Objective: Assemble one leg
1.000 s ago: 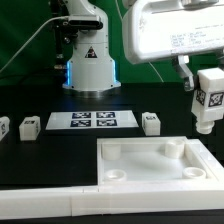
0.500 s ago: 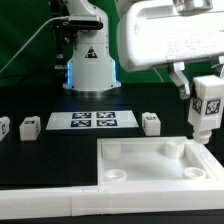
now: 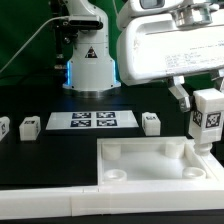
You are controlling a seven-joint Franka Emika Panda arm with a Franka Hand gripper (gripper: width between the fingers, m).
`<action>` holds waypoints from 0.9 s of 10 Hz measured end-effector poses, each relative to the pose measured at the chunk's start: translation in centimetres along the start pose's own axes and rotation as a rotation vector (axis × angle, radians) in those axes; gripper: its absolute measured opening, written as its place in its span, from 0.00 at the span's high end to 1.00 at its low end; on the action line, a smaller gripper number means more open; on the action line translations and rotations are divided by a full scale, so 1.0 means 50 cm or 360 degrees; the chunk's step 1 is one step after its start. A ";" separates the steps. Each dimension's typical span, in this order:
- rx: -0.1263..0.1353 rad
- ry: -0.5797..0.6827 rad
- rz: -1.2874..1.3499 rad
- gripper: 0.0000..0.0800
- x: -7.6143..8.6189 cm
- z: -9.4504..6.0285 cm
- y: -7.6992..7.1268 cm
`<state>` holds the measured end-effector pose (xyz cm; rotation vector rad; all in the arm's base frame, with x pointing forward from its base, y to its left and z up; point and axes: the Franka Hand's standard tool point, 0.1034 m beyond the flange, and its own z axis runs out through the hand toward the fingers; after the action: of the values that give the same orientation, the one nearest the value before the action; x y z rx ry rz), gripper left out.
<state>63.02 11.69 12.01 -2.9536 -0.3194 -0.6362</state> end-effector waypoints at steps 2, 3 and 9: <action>-0.0008 -0.0002 0.0003 0.63 -0.014 0.011 0.009; -0.0009 0.0003 0.0006 0.63 -0.020 0.021 0.009; -0.0002 -0.0005 0.0009 0.63 -0.039 0.057 0.005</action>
Offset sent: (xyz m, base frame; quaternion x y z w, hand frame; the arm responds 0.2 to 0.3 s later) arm 0.0013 -0.0029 -0.0162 -0.0067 0.0182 -0.0012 0.9998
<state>62.48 11.49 8.61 -2.9558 -0.3105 -0.6318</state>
